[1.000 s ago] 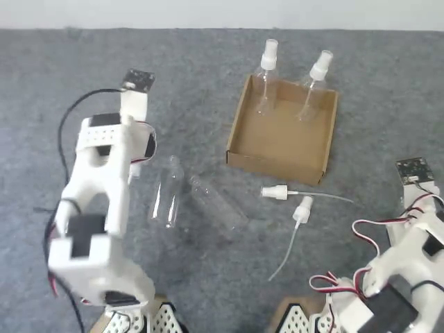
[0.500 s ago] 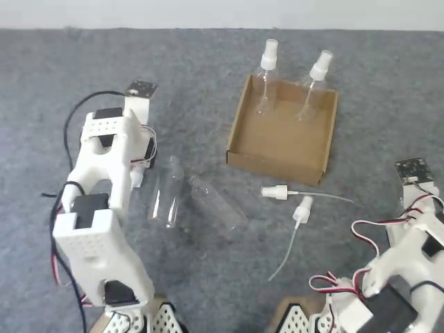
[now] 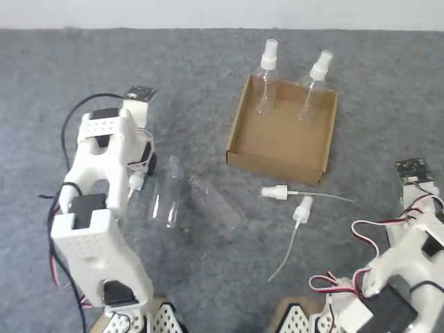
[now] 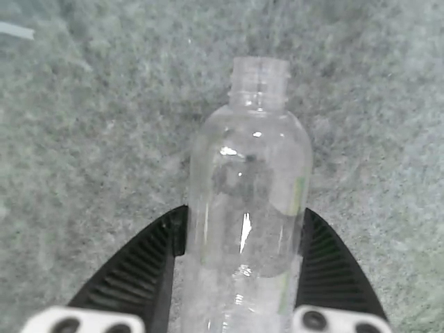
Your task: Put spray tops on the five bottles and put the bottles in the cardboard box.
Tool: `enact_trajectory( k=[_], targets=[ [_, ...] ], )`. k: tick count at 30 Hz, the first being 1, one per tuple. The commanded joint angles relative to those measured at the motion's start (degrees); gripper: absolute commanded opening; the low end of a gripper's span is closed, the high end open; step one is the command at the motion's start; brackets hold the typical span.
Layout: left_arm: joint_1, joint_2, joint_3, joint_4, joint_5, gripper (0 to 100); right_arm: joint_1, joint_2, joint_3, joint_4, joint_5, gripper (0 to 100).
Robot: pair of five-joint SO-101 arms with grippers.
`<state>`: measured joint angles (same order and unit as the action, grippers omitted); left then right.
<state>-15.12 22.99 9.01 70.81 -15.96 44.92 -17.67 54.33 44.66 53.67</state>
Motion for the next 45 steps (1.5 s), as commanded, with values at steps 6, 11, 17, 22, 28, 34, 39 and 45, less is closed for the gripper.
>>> enact_trajectory(
  k=[6, 11, 17, 22, 28, 34, 39, 45],
  targets=[
    [-2.9, -1.8, -1.4, -0.3, -3.6, 12, 0.7, -0.9, -0.1, -0.5, 0.9, 16.2],
    [-1.8, -2.6, -2.2, 0.1, -3.3, 1, 0.7, -0.9, -0.1, -0.4, 0.9, 16.2],
    [-0.7, -13.5, -2.5, 3.3, -0.1, 1, 0.6, -0.9, -0.5, -0.3, 0.4, 16.2],
    [2.7, -29.3, 3.6, 3.2, 5.6, 1, -1.1, -1.0, -1.5, -0.2, -4.2, 16.2],
    [10.5, -50.0, 21.5, -3.6, 9.3, 1, -3.8, -1.0, -6.9, 2.9, -10.2, 15.9],
    [12.1, -66.3, 36.7, -10.1, 11.5, 1, -10.9, -0.8, -13.1, 13.5, -11.1, 16.3],
    [13.2, -73.8, 47.5, -15.7, 12.7, 1, -15.0, -0.3, -13.6, 17.5, -11.1, 16.6],
    [13.7, -78.7, 52.3, -18.5, 13.0, 1, -14.1, -0.3, -13.6, 18.9, -11.0, 26.8]
  ],
)
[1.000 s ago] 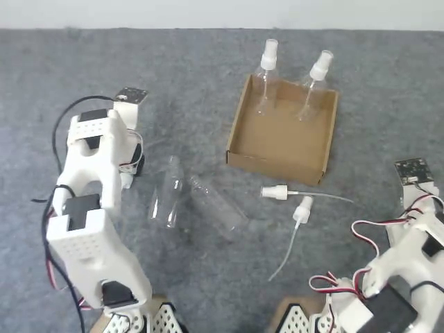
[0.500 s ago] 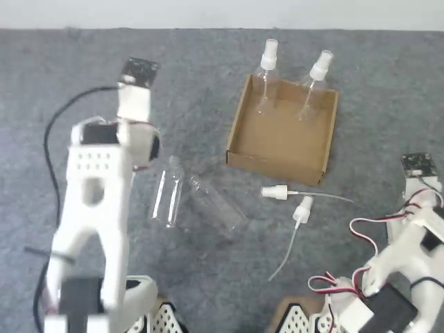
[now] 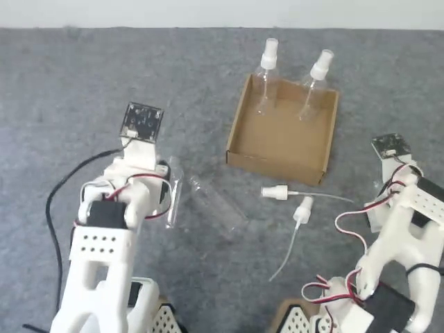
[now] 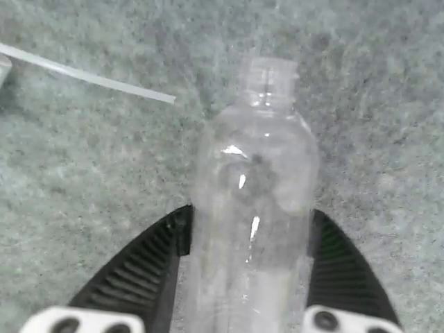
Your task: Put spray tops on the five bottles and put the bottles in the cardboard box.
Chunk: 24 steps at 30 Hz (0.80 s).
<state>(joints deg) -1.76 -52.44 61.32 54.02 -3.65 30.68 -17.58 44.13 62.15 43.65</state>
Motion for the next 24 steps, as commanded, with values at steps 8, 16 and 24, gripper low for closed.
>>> enact_trajectory(
  k=[8, 16, 24],
  targets=[
    [0.4, -4.0, 1.3, -2.0, 0.7, 1, -3.6, -0.3, -10.5, 6.0, -1.1, 27.9],
    [0.4, -3.9, 1.4, -2.0, 0.7, 1, -1.2, 5.8, -19.5, 7.6, -0.7, 27.7],
    [0.4, -3.9, 1.5, -2.0, 0.7, 1, 1.9, 18.0, -23.0, 7.0, 1.4, 27.7]
  ],
)
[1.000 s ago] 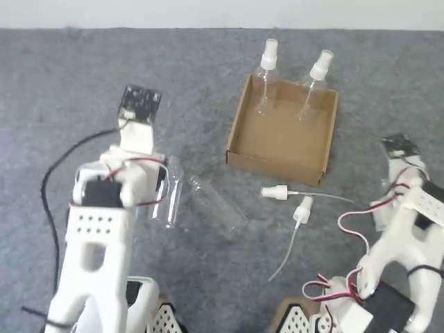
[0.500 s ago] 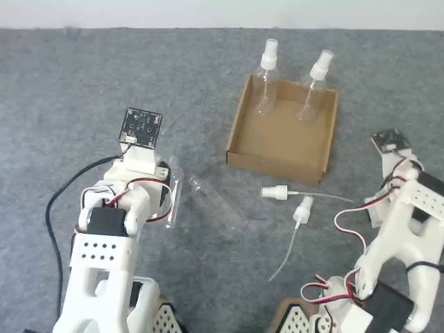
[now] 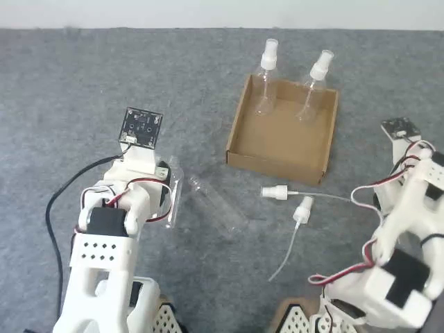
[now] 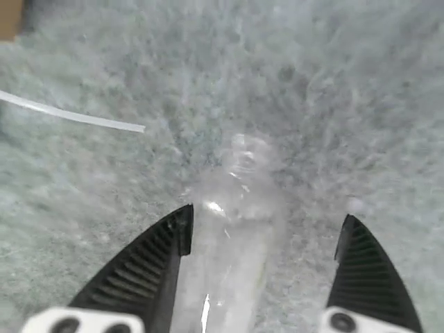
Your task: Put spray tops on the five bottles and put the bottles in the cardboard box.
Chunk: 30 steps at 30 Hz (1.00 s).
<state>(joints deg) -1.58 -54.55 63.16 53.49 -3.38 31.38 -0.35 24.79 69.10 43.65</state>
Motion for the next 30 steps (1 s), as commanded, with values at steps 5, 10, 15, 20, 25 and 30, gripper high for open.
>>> enact_trajectory(
  k=[5, 10, 15, 20, 25, 30],
  targets=[
    [0.3, -1.8, 1.5, -4.2, 0.4, 1, 0.7, 4.4, -3.8, -0.2, 1.3, 23.8],
    [0.3, -1.8, 1.6, -4.5, 0.4, 1, 1.1, 6.3, -3.5, -1.6, 1.1, 15.1],
    [0.3, -1.8, 1.6, -4.5, 0.4, 1, 1.1, 6.3, -3.6, -1.5, 1.0, 9.5],
    [0.3, -1.8, 1.6, -4.5, 0.5, 1, 0.6, 1.3, -6.2, 0.0, -2.9, 0.3],
    [0.4, -1.8, 1.6, -4.5, 0.5, 1, -4.2, -10.3, -8.4, 5.3, -5.2, 0.9],
    [0.4, -1.8, 1.6, -4.5, 0.5, 1, -13.7, -24.0, -8.1, 9.2, -10.8, 0.9]
  ],
)
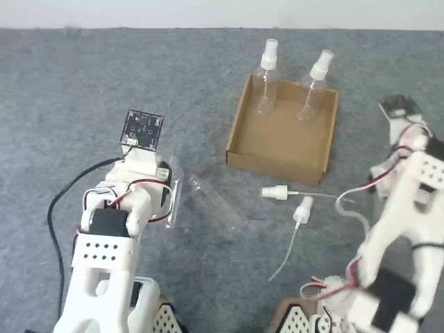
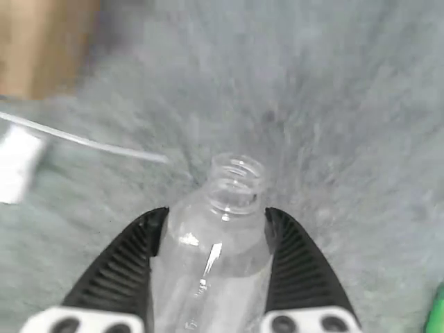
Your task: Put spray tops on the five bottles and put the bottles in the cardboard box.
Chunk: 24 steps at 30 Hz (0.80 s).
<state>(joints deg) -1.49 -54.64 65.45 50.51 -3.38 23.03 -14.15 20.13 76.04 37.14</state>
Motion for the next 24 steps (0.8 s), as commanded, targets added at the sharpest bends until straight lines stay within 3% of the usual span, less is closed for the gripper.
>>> enact_trajectory(
  k=[1, 9, 15, 24],
  targets=[
    [0.3, -1.8, -0.7, -1.5, 0.5, 1, -7.9, -12.5, -3.4, 2.7, -6.0, 0.8],
    [0.0, -2.1, -2.2, -1.5, 0.1, 1, -34.6, -27.0, 1.9, 2.6, -16.0, 0.6],
    [0.1, -1.7, -17.3, 6.8, 0.4, 1, -52.8, -29.8, 7.6, -4.4, -22.3, 0.6],
    [-0.4, -1.5, -48.0, 16.9, 2.4, 1, -65.1, -29.8, 24.3, -28.9, -25.7, 0.6]
  ],
)
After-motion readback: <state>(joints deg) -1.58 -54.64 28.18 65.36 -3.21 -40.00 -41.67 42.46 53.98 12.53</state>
